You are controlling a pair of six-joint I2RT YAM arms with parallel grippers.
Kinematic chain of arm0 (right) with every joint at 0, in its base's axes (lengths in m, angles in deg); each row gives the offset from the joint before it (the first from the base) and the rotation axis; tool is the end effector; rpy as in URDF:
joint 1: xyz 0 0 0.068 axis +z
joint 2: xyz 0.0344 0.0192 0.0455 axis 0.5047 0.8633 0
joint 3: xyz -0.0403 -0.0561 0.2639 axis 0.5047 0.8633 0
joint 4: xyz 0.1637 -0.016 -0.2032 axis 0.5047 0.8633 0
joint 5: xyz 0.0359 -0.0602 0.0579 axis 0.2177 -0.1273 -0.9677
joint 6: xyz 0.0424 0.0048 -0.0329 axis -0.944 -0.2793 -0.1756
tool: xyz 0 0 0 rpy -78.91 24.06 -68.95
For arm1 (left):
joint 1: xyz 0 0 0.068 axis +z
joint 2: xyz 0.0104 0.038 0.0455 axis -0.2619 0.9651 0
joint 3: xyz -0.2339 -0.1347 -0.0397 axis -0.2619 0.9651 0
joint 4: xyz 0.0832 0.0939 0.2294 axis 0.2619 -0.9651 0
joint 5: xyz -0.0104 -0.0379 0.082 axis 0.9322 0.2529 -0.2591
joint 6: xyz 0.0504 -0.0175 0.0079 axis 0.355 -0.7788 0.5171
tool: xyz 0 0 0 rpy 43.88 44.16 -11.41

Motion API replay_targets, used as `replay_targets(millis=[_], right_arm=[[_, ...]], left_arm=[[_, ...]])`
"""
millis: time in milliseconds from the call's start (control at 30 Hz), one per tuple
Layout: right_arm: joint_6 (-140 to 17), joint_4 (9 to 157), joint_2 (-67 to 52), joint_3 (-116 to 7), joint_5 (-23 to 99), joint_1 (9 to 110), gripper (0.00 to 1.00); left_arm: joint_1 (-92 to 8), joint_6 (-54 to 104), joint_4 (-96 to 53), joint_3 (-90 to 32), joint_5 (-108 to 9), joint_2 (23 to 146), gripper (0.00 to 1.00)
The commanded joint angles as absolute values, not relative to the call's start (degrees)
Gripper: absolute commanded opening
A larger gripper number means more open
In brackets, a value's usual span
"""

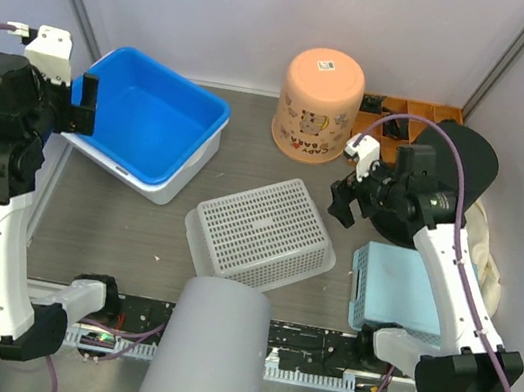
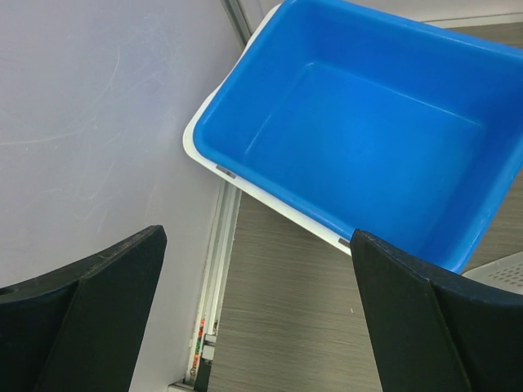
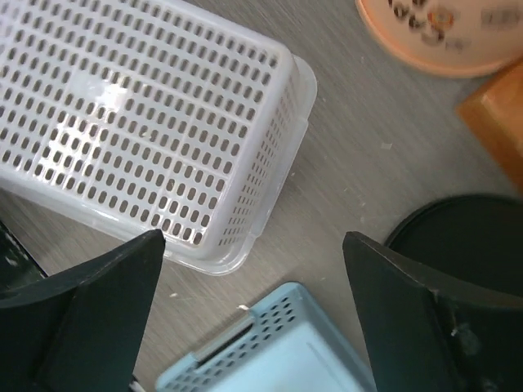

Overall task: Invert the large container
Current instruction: Turn the container upside down at the center of the board.

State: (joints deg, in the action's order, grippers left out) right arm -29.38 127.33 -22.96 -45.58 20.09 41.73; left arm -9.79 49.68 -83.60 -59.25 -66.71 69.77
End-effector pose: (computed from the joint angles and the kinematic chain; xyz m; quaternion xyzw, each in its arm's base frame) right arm 0.2233 0.0610 0.3448 -0.3671 0.8241 0.1571 0.4019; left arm 0.1395 0.0190 0.5153 0.0068 0.8135 0.1552 0.5604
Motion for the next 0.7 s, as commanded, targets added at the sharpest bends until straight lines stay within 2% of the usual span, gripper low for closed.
replay_targets(millis=[0, 100, 133, 267, 467, 667], right_arm=[[-10.49, 139.93, -19.88, -59.90, 16.09, 48.28, 1.00], [-13.41, 138.55, -12.68, -70.08, 33.43, 63.99, 1.00], [-14.12, 138.27, -9.68, -74.16, 34.10, 66.46, 1.00], [-13.63, 135.55, 0.54, -83.43, 25.38, 71.11, 1.00], [-4.24, 130.52, 8.57, -81.43, 23.33, 85.89, 1.00], [-1.25, 129.69, 16.67, -79.92, 22.78, 95.44, 1.00]], left_arm=[[-9.60, 49.68, -83.38, -58.70, -64.75, 69.96, 0.98], [-8.94, 50.84, -88.36, -59.84, -58.85, 71.86, 0.98], [-8.52, 50.96, -91.56, -60.88, -55.36, 73.03, 0.98], [-6.05, 51.21, -98.45, -59.99, -44.63, 73.89, 0.98], [-1.99, 51.63, -99.86, -54.82, -45.63, 67.83, 0.98], [9.44, 52.28, -101.84, -51.58, -34.25, 63.56, 0.98]])
